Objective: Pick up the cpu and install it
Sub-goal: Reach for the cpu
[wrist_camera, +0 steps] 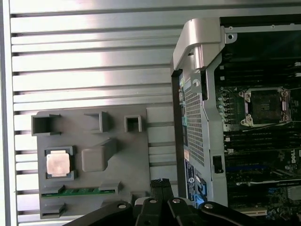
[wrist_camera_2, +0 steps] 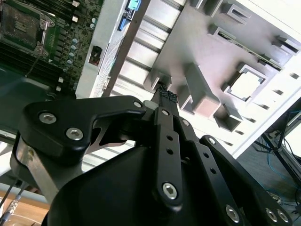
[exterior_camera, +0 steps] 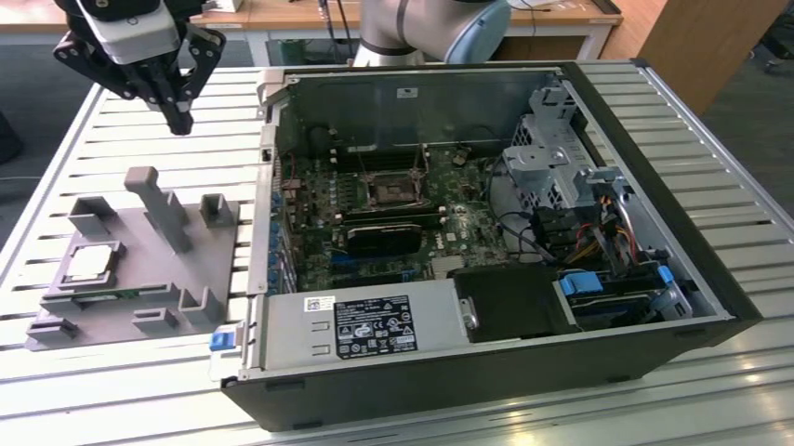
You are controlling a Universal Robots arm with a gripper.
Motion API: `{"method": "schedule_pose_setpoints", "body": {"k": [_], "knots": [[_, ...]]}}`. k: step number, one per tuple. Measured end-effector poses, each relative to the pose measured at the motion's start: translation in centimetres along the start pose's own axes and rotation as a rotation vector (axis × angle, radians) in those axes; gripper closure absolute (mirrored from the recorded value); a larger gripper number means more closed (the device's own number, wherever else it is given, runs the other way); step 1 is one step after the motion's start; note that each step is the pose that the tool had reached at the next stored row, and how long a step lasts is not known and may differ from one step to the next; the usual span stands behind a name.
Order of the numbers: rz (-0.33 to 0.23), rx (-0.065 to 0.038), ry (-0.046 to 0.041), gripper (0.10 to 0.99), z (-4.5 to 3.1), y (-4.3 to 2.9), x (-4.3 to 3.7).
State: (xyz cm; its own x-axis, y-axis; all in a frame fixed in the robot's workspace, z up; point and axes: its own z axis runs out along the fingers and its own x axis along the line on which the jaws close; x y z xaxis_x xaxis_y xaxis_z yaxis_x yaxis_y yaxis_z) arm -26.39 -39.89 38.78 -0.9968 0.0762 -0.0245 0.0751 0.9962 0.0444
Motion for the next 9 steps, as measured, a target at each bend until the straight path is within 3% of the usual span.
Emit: {"method": "schedule_pose_setpoints", "body": {"k": [9], "knots": [[0.0,0.0,0.0,0.98,0.01,-0.03,0.45]]}}
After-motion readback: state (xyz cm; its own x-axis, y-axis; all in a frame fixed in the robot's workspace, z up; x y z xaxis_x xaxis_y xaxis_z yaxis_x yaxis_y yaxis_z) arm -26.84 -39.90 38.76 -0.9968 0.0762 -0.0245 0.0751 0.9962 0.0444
